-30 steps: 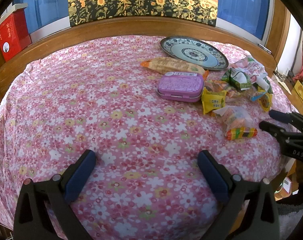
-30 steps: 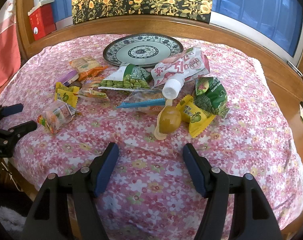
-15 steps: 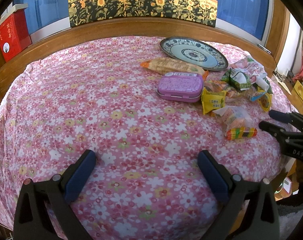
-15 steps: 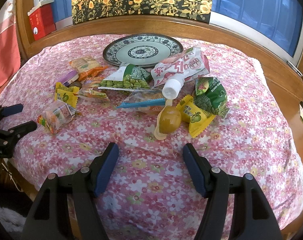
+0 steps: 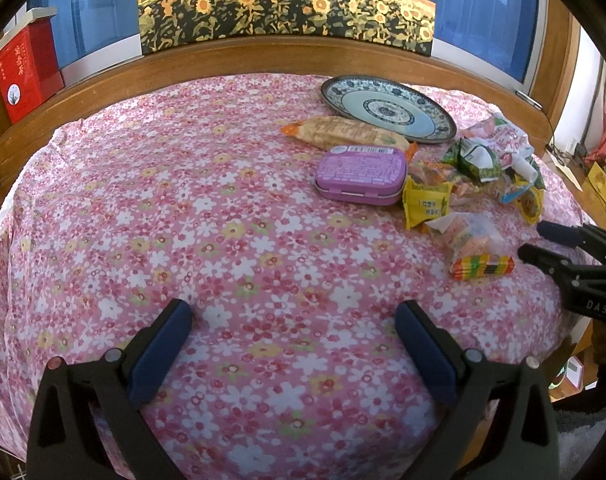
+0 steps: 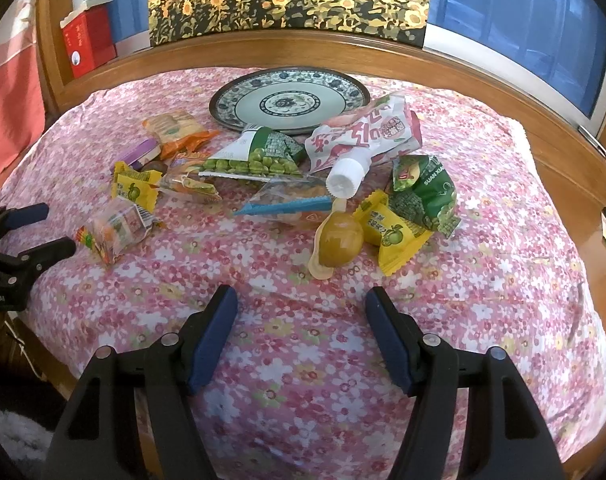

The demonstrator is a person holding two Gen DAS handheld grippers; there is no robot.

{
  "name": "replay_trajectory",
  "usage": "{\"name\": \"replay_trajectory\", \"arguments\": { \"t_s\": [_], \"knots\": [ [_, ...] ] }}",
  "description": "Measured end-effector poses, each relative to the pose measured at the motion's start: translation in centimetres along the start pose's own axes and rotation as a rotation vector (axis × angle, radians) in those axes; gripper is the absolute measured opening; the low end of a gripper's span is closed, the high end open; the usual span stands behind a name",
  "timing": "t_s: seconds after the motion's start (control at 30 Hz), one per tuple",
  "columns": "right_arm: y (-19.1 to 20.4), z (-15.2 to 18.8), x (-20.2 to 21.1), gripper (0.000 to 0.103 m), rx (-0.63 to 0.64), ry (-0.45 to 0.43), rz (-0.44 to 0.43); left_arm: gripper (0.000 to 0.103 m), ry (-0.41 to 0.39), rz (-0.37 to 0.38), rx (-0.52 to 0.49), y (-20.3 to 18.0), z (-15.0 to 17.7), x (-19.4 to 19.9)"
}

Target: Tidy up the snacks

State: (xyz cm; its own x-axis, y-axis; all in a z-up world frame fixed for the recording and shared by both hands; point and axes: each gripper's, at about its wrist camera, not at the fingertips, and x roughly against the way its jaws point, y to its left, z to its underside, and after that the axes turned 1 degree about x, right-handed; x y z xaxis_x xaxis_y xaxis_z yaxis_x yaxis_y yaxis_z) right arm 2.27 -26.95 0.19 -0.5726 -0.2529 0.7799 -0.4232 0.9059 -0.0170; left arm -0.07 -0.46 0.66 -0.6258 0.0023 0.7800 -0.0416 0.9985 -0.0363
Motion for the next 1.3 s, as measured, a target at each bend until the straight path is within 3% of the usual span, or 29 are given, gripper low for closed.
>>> {"name": "replay_trajectory", "arguments": {
  "t_s": [1.0, 1.13, 1.3],
  "knots": [
    [-0.3, -0.1, -0.1, 0.068, -0.003, -0.002, 0.000, 0.102, -0.005, 0.003, 0.004, 0.0, 0.1, 0.0],
    [-0.2, 0.0, -0.1, 0.068, -0.004, -0.003, 0.000, 0.102, 0.002, 0.036, 0.016, 0.3, -0.4, 0.2],
    [-0.3, -0.3, -0.2, 0.068, -0.015, -0.003, 0.006, 0.088, -0.013, 0.148, 0.094, 1.2, -1.6, 2.6]
  ]
}}
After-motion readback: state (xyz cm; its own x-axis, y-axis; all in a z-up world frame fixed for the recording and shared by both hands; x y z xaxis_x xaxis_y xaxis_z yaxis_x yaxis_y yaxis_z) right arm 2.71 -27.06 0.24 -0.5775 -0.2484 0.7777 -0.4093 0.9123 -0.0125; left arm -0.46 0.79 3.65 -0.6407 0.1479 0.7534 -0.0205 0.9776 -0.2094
